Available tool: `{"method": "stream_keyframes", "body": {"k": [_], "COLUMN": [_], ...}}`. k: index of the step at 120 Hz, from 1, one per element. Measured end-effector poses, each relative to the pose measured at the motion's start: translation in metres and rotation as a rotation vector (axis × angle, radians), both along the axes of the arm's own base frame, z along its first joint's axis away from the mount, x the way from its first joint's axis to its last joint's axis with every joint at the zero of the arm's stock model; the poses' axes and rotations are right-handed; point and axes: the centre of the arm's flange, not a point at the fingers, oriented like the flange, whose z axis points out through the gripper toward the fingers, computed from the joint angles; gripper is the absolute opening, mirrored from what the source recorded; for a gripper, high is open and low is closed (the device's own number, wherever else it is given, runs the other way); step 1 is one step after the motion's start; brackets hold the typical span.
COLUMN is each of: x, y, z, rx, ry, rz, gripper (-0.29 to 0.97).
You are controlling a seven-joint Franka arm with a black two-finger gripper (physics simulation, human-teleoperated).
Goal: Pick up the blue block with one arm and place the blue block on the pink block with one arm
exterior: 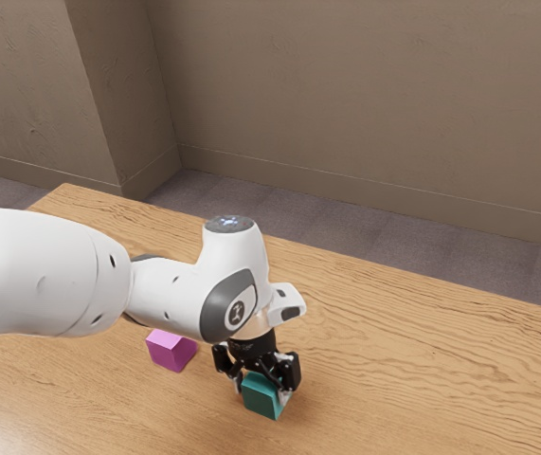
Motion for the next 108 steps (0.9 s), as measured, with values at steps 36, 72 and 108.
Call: {"method": "stream_keyframes", "body": {"k": [36,72,108], "x": [0.0030,0.0045,0.0068], "y": [0.0025,0.0026,0.0024], "z": [0.0024,0.0035,0.0063], "rx": [0.014,0.018,0.015], "ry": [-0.010,-0.016,-0.024], "rz": [-0.048,-0.089,-0.115], "gripper": [0.53,0.50,0.45]}}
